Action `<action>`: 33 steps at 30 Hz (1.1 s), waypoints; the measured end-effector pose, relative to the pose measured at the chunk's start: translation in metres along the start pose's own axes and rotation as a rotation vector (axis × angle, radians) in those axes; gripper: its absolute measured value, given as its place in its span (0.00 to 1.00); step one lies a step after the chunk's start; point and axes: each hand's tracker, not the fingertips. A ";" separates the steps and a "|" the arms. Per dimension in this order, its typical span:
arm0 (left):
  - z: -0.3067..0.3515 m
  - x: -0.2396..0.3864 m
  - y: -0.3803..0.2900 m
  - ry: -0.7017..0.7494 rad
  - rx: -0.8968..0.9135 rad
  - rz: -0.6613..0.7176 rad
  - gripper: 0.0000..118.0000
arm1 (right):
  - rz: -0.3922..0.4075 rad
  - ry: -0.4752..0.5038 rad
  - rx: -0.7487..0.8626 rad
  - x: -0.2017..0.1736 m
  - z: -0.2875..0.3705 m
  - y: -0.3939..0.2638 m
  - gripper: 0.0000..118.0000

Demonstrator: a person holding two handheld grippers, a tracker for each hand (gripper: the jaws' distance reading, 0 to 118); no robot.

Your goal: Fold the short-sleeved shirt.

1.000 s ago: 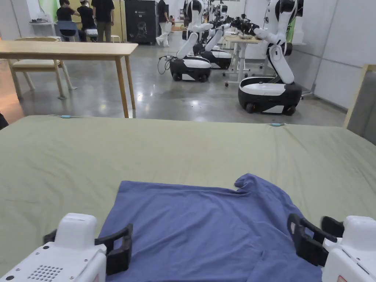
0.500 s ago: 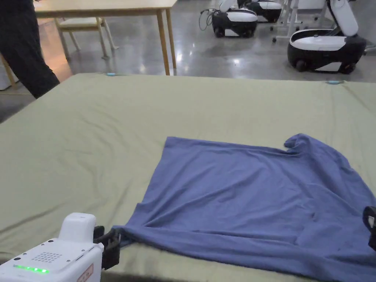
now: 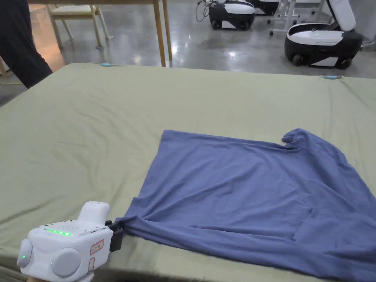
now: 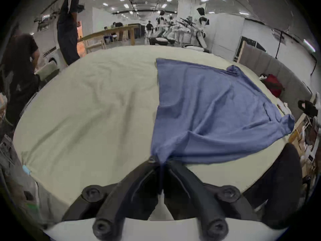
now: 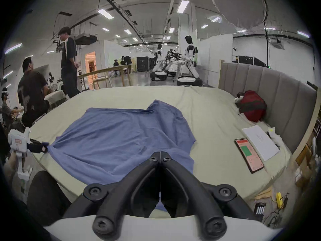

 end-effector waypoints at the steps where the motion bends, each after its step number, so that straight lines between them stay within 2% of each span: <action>1: 0.002 0.003 0.003 -0.001 0.028 -0.013 0.00 | 0.004 -0.014 -0.005 0.004 0.002 -0.001 0.00; 5: 0.006 0.007 0.001 -0.009 0.009 -0.021 0.00 | 0.020 -0.057 -0.062 0.023 0.005 -0.008 0.01; 6: 0.009 0.006 0.001 -0.021 0.012 -0.011 0.00 | 0.015 -0.074 -0.071 0.028 0.003 -0.013 0.13; 7: 0.012 0.005 0.001 -0.021 0.021 -0.005 0.00 | 0.002 -0.069 -0.073 0.035 0.002 -0.016 0.41; 8: 0.025 0.027 -0.001 0.002 0.040 -0.024 0.00 | -0.018 -0.059 -0.094 0.041 0.000 -0.020 0.77; 9: 0.029 0.031 -0.002 -0.005 0.044 -0.017 0.00 | -0.028 -0.046 -0.144 0.044 -0.004 -0.024 1.00; 11: 0.035 0.042 -0.004 -0.010 0.048 -0.013 0.00 | 0.010 -0.029 -0.110 0.053 -0.013 -0.040 0.99; 14: 0.044 0.057 0.004 -0.008 0.036 -0.029 0.00 | 0.081 -0.010 -0.191 0.051 -0.029 -0.056 0.99; 15: 0.045 0.064 0.003 -0.007 0.035 -0.034 0.00 | 0.096 -0.009 -0.213 0.045 -0.032 -0.051 0.98; 16: 0.041 0.051 0.008 -0.018 0.027 -0.023 0.00 | 0.107 -0.002 -0.241 0.044 -0.038 -0.055 0.89; 17: 0.041 0.053 0.008 -0.018 0.023 -0.023 0.00 | 0.105 0.022 -0.289 0.046 -0.045 -0.058 0.64; 18: 0.042 0.057 0.007 -0.014 0.023 -0.021 0.00 | 0.084 0.035 -0.314 0.048 -0.050 -0.062 0.08; 19: 0.043 0.060 0.006 -0.010 0.021 -0.019 0.00 | 0.057 0.007 -0.324 0.048 -0.055 -0.066 0.03; 20: 0.038 0.049 0.007 -0.014 0.013 -0.009 0.00 | 0.006 -0.005 -0.310 0.051 -0.058 -0.069 0.03; 21: 0.039 0.051 0.008 -0.010 0.006 -0.005 0.00 | -0.053 0.040 -0.269 0.058 -0.054 -0.068 0.03; 23: 0.045 0.052 0.011 -0.001 0.004 -0.002 0.00 | 0.002 0.012 -0.222 0.055 -0.044 -0.060 0.03; 25: 0.056 0.051 0.020 0.018 0.039 -0.002 0.00 | -0.032 0.035 -0.158 0.057 -0.030 -0.048 0.03; 29: 0.070 0.055 0.060 0.024 0.104 -0.042 0.00 | 0.031 0.012 -0.070 0.050 -0.027 -0.004 0.03; 33: 0.052 0.060 0.122 0.051 0.119 -0.076 0.00 | 0.004 0.018 -0.037 0.049 -0.055 0.050 0.03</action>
